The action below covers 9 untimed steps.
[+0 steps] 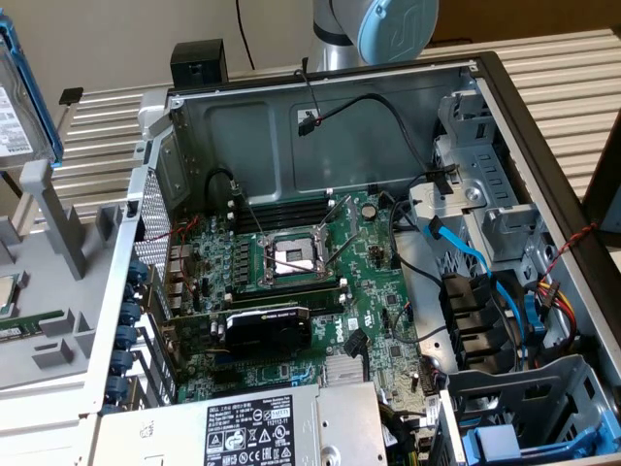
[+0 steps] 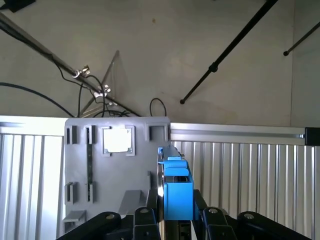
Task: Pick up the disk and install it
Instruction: 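Pick up the disk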
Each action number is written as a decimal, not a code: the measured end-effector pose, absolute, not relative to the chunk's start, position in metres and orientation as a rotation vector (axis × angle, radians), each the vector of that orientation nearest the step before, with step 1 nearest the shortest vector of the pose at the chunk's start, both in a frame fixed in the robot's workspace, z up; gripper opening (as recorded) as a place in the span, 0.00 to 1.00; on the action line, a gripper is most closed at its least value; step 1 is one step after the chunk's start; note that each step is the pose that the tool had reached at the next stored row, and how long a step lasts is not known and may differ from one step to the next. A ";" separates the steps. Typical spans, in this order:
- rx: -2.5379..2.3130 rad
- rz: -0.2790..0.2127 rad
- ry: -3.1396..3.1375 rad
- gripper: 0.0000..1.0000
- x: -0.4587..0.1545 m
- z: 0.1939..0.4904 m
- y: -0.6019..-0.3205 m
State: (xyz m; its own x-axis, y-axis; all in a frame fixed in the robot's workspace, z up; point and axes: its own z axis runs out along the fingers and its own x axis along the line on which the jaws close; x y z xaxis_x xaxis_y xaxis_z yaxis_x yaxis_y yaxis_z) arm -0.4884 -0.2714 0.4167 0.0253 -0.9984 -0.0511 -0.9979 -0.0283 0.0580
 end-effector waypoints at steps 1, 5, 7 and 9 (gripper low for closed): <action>2.245 -0.121 -2.186 0.37 -0.487 0.419 -0.270; 2.245 -0.120 -2.185 0.37 -0.480 0.425 -0.268; 2.244 -0.120 -2.185 0.37 -0.477 0.429 -0.267; 2.245 -0.120 -2.185 0.37 -0.475 0.433 -0.266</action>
